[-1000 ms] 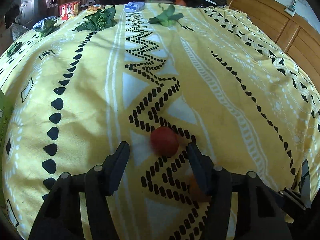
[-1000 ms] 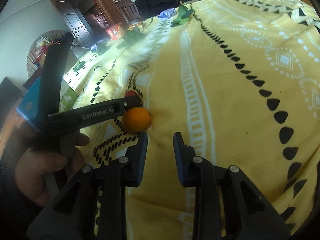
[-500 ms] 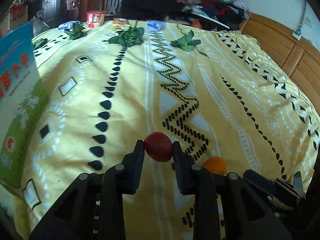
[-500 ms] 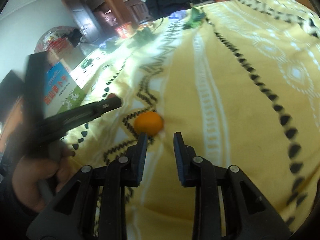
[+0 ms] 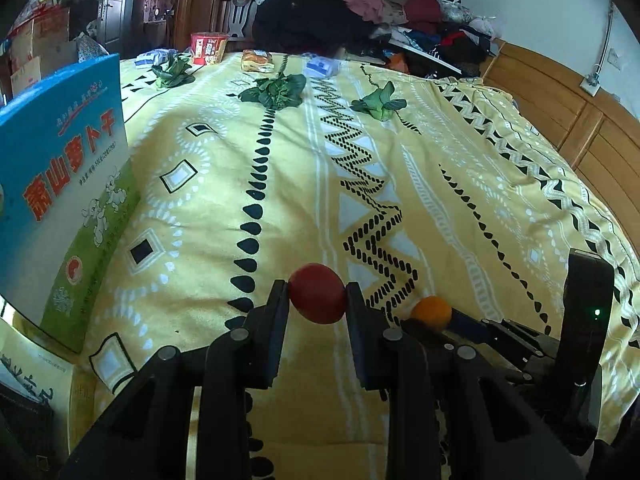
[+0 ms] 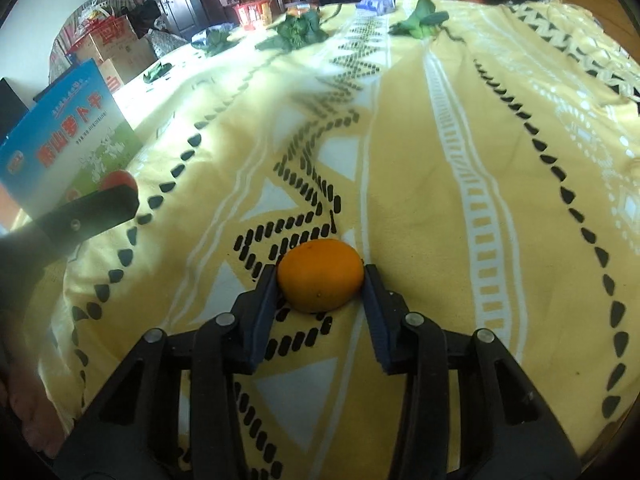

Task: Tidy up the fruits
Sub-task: 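Grasp an orange with the right tool while the left grasps a red tomato, then carry the orange and tomato over the metal bowl with both tools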

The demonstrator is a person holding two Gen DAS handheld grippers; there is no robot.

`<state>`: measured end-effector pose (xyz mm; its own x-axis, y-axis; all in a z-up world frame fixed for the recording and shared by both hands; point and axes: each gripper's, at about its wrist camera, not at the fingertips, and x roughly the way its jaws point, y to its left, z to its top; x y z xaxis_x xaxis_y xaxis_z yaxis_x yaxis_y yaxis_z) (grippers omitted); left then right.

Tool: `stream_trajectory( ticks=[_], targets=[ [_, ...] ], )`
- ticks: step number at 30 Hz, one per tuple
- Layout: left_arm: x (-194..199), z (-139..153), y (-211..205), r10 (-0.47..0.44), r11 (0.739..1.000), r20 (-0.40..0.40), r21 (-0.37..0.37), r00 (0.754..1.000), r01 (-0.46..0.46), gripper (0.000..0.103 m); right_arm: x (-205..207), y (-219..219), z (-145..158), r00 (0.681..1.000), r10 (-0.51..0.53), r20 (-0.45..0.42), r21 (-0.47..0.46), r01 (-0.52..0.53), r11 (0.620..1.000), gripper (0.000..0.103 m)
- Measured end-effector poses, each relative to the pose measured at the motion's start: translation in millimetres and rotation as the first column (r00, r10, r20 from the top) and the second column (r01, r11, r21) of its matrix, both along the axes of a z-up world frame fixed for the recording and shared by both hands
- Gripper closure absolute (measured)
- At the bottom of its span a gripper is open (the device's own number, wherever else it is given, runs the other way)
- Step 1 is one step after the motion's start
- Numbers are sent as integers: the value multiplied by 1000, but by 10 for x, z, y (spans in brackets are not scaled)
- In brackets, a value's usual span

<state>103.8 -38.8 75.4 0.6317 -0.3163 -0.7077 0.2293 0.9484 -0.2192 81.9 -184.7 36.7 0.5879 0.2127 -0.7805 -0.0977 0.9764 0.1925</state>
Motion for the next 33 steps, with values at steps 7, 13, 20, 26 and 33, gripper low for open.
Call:
stream_trajectory(
  ticks=[7,13,20,26,33],
  targets=[
    [-312,697,406,53,998,106,-42,993,-48,74,-216,176,665,993,5,122,25,-8,1000,61],
    [-761,1350,1190,165,986,215,-31,963,-162,74,-372,813,1394,972,117,205,-9,-118,993,61],
    [-1370,1737,2467,362,929,265,-28,894,-368,74,-691,1886,1908,924,283,257,-47,-281,959,61],
    [-1835,1804,3495,503,858,265,-34,823,-513,74,-989,2877,2140,861,428,276,-82,-423,903,61],
    [-2198,1610,4404,621,778,212,-50,755,-626,74,-1296,3877,2176,786,565,251,-125,-553,824,61]
  ],
)
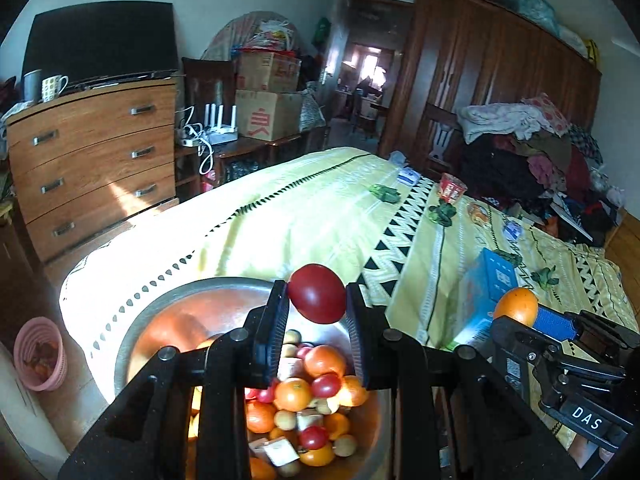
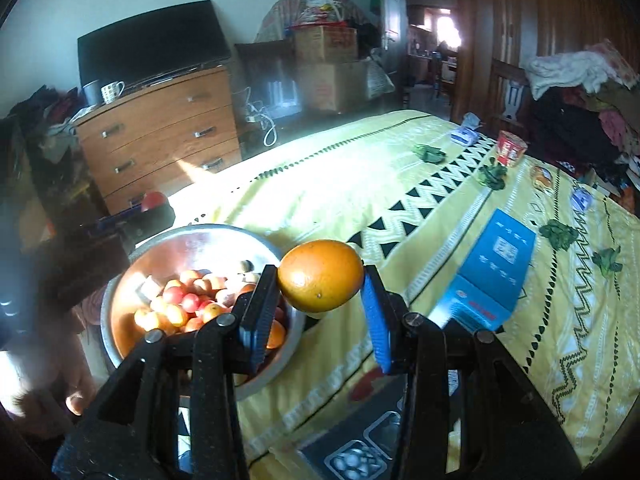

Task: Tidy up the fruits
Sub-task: 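Carry the orange and tomato over the metal bowl with both tools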

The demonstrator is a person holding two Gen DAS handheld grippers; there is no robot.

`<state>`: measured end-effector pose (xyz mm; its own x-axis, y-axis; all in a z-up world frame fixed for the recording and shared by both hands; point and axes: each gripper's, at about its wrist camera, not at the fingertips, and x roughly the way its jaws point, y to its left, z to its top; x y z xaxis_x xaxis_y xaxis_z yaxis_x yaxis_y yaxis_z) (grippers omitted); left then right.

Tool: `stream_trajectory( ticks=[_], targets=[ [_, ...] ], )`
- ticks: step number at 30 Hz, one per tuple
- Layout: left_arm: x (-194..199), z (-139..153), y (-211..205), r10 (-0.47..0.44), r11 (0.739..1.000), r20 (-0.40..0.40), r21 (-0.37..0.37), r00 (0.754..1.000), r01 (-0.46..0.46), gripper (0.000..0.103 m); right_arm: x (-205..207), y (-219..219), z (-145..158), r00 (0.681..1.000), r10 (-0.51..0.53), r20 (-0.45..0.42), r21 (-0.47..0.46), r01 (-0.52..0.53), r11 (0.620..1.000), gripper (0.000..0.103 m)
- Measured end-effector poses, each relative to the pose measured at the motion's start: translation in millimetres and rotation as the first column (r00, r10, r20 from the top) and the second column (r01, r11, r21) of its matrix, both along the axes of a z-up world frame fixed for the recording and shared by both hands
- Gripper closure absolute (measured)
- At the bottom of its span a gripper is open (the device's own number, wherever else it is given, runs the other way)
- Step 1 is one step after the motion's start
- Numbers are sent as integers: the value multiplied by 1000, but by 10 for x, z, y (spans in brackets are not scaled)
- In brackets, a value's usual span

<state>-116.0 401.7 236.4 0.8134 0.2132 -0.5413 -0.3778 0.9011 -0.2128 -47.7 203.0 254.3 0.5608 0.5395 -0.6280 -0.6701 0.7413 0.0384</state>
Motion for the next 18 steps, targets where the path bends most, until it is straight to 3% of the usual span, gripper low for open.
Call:
stream_trajectory(
  ticks=[9,18],
  targets=[
    [-176,-402,617,82,994,-69,-64,994,-86,75,-156,830,-225,992,115,-57,-71,-119,990,61],
    [-174,-542,804,79,992,-95,-90,992,-87,75,-117,1118,-329,988,115,-100,-100,-125,987,61]
  ],
)
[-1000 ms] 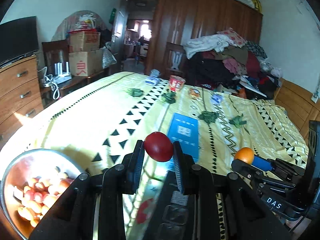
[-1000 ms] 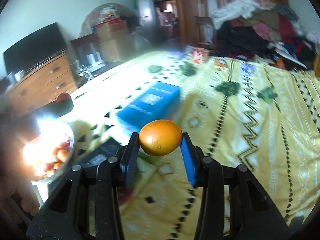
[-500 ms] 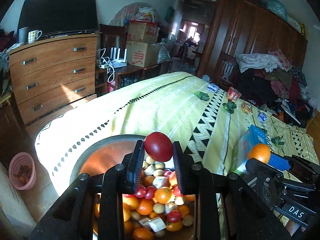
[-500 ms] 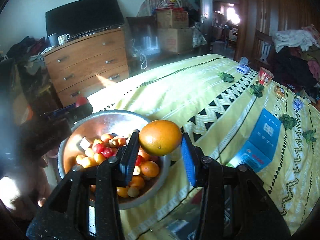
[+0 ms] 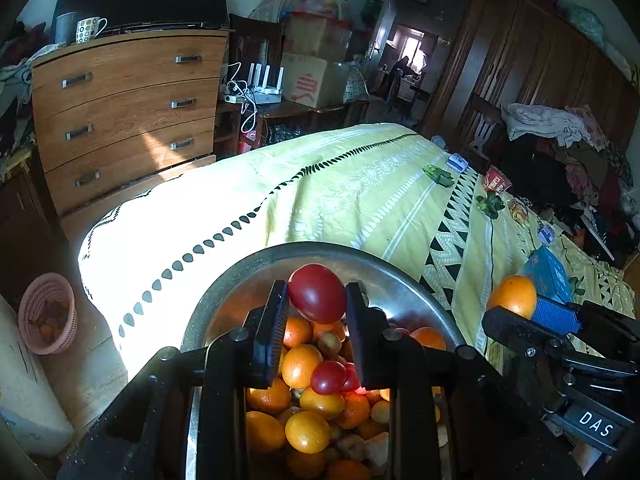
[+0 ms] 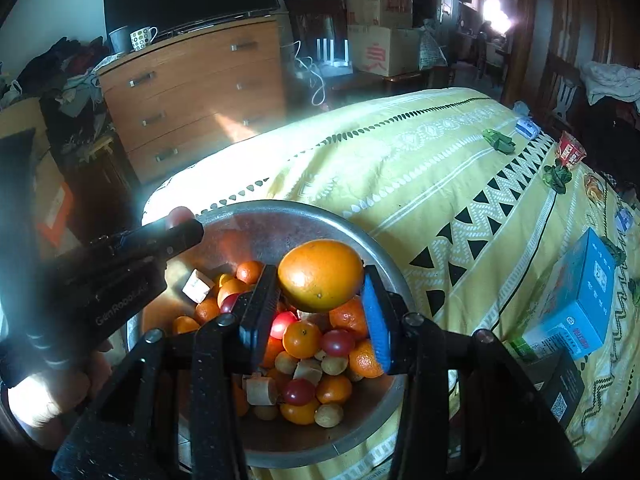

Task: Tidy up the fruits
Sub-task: 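Carry the orange and tomato over the metal bowl with both tools, then open both tools to drop the orange and tomato into the bowl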

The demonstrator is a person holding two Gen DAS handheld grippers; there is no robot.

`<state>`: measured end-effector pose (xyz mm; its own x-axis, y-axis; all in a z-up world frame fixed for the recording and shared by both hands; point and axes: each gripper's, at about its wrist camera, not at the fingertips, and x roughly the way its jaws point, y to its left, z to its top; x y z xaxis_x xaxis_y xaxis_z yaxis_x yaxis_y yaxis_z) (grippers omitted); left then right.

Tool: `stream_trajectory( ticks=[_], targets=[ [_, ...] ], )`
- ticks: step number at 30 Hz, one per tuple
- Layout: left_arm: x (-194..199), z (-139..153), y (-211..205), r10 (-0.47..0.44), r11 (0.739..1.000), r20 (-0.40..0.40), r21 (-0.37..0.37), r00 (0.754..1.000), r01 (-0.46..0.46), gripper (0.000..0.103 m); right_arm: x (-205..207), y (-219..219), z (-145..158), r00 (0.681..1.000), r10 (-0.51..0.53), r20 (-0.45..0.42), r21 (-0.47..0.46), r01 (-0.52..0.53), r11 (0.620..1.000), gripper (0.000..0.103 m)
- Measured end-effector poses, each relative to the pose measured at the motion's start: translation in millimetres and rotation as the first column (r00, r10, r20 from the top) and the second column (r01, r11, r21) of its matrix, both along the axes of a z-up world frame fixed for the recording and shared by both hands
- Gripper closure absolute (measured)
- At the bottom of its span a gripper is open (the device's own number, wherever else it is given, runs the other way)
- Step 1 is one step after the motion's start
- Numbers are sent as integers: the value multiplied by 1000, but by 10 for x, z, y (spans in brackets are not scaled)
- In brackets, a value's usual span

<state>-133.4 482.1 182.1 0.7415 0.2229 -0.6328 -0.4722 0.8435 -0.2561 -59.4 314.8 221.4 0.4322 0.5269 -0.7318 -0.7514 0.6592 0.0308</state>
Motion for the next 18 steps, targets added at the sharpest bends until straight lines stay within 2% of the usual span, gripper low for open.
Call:
stream_trajectory(
  ticks=[18],
  targets=[
    [194,-243,49,-41,999,-82,-37,996,38,74,138,172,-219,994,-6,-106,-22,4,1000,61]
  ],
)
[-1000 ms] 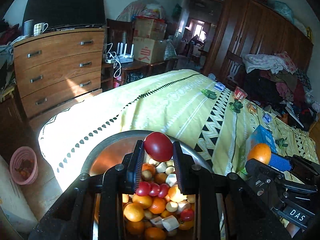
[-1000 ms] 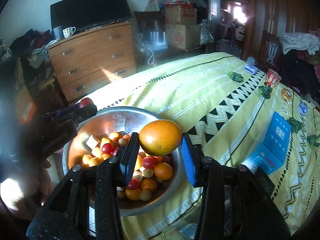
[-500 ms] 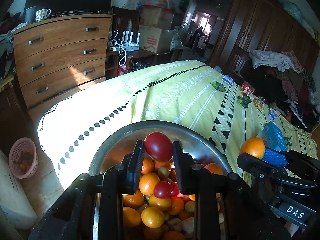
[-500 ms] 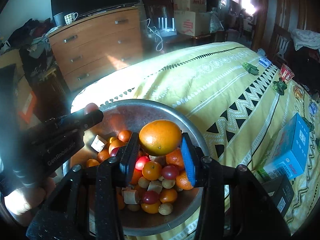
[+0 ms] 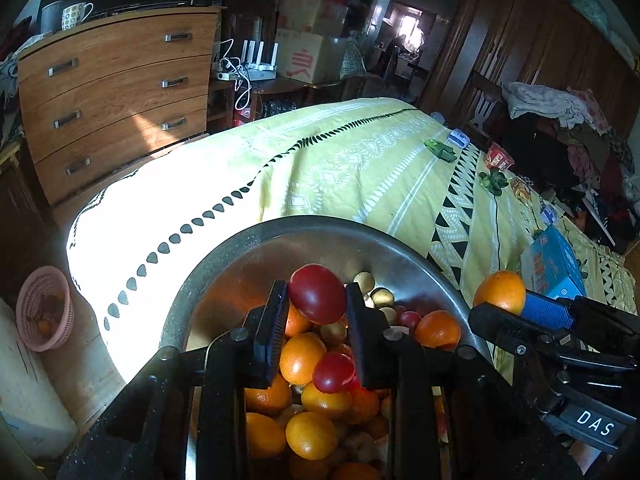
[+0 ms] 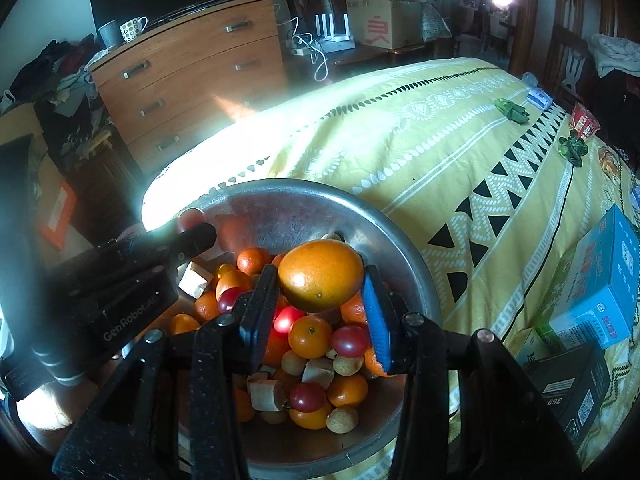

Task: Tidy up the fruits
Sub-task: 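Open both tools to drop the orange and tomato into the bowl, then withdraw both open tools from the bowl back over the bedspread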

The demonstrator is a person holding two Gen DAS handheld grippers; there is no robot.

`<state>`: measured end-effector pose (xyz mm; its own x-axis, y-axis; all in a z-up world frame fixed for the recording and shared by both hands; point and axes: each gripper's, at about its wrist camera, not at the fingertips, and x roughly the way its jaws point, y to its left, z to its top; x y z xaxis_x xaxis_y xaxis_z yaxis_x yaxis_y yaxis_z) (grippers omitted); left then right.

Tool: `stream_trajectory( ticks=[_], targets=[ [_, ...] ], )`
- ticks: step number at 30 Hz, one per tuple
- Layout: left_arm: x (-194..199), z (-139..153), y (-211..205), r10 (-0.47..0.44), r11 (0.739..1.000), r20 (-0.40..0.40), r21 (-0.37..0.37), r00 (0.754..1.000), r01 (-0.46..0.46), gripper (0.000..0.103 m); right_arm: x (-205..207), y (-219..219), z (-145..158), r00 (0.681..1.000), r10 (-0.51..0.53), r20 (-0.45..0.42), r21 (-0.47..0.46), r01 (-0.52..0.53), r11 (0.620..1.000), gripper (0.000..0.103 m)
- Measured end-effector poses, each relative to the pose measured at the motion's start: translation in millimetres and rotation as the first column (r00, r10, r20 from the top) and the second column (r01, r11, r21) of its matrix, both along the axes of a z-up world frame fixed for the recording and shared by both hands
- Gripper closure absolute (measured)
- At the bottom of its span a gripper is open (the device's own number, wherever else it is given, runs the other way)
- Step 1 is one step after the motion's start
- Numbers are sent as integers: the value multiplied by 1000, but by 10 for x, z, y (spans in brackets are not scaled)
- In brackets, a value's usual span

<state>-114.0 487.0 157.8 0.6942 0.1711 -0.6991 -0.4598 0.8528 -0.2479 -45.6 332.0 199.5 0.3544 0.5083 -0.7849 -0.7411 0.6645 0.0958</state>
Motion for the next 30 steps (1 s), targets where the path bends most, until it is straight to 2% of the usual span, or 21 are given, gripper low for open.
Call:
stream_trajectory(
  ticks=[5,6,7,10,13,15,16,18,24,27,30],
  targets=[
    [31,-92,43,1,1000,-29,-21,1000,-1,73,11,54,-52,1000,3,-15,-13,-3,1000,60],
    [38,-103,52,1,1000,-37,-25,999,-2,63,14,61,-65,1000,3,-19,-15,-4,1000,60],
    [41,-104,58,3,1000,-39,-24,999,-4,48,18,64,-71,1000,3,-20,-15,-3,1000,60],
    [24,-93,82,21,1000,-30,-19,999,-21,23,37,67,-73,1000,-5,-25,-19,4,1000,60],
    [6,-85,118,38,999,-22,-24,999,-38,11,37,64,-67,1000,-6,-20,-17,6,1000,58],
    [0,-83,135,48,998,-22,-26,999,-48,5,40,55,-47,1000,-15,-8,-13,14,1000,42],
    [-1,-81,146,51,998,-23,-26,998,-52,4,35,47,-31,1000,-21,2,-10,21,1000,28],
    [-9,-76,160,65,997,-27,-29,998,-66,3,20,25,17,999,-33,30,-7,33,999,19],
    [-83,72,113,115,993,2,-3,993,-115,2,-52,-172,248,988,-87,129,5,87,996,13],
    [-99,277,-31,102,995,45,3,994,-102,1,-113,-362,428,974,-123,189,32,119,992,6],
    [-111,576,-303,61,997,120,33,991,-66,1,-178,-649,620,952,-172,253,60,162,985,4]
  ],
)
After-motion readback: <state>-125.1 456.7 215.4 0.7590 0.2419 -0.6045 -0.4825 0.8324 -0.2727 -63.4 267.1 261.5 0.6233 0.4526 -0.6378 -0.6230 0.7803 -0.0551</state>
